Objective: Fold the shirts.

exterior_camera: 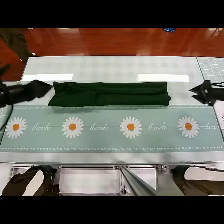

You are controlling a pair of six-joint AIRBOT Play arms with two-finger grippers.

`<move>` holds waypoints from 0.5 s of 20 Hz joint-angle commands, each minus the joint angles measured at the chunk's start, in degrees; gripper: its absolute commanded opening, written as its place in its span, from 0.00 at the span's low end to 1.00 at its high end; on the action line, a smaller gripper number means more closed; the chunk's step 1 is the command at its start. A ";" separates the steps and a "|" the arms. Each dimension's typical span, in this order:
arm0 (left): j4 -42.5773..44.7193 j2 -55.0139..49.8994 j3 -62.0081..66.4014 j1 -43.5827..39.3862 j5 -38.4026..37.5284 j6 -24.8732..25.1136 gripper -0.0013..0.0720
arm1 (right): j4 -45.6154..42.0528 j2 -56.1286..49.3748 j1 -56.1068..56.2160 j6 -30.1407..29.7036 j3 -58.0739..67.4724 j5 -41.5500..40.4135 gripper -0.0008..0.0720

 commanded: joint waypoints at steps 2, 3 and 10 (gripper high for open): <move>-0.04 0.90 -4.09 -2.97 2.16 -1.90 0.71 | 7.41 -8.13 4.72 -2.14 -0.76 -1.36 0.59; -0.04 0.46 -4.09 -2.95 2.16 -2.40 0.71 | 7.41 -9.33 5.68 -2.03 -0.72 -1.49 0.59; -0.02 -1.29 -4.09 -2.95 2.23 -2.80 0.71 | 8.00 -14.45 13.42 -0.72 5.92 0.59 0.59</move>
